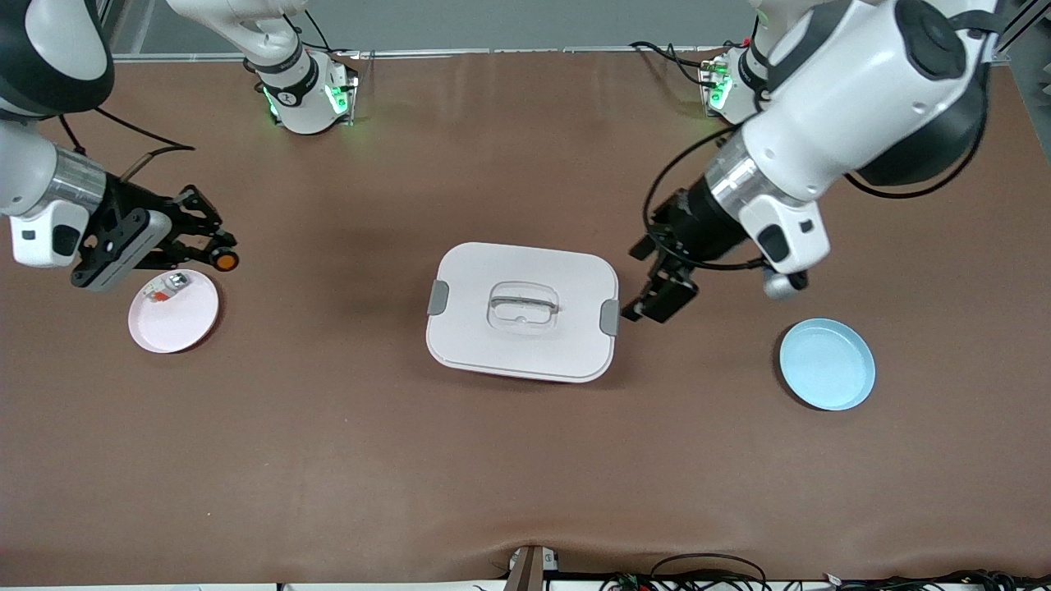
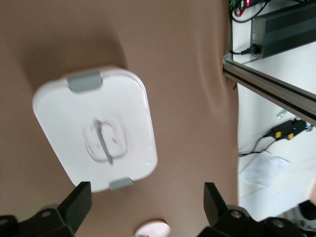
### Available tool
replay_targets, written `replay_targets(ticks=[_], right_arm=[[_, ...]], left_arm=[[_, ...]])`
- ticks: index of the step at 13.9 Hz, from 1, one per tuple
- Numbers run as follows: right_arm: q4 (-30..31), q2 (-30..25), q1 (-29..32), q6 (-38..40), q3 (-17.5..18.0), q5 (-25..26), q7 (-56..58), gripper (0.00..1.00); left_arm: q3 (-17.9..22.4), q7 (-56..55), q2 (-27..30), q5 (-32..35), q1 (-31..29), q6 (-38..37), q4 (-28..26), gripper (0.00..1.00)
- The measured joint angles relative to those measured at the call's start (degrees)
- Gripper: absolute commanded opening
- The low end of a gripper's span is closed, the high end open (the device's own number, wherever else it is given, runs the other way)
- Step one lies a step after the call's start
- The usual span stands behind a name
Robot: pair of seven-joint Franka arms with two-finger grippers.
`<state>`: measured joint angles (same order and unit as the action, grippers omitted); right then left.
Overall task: Transfer orange switch to right arm and place
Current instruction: 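Open the left gripper and withdraw it while the right gripper carries the switch, then lower the switch with the right gripper onto the white plate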
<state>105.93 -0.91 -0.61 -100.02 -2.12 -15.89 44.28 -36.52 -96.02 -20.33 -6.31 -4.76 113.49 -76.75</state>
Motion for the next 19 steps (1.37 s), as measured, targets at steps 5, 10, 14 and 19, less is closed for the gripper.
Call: replay_targets(ticks=[5,10,14,19], right_arm=[[-0.1,1.1,4.3,0.0,0.0,8.6,12.6,0.00],[-1.0,2.3,8.0,-2.0,0.0,14.9,26.1,0.00],[-1.2,4.9,10.2,-6.7,0.0,17.6,33.5,0.00],[-1.2,8.5,12.5,-12.3,0.0,18.3,41.1,0.00]], left_arm=[[-0.1,17.9,1.2,0.0,-8.7,-7.0,0.1,1.00],[-0.1,37.6,1.9,2.0,-10.8,-9.4,0.1,1.00],[-0.5,50.3,4.0,9.5,-10.6,-11.0,0.1,1.00],[0.1,62.2,4.8,10.8,-11.9,-11.9,0.0,1.00]])
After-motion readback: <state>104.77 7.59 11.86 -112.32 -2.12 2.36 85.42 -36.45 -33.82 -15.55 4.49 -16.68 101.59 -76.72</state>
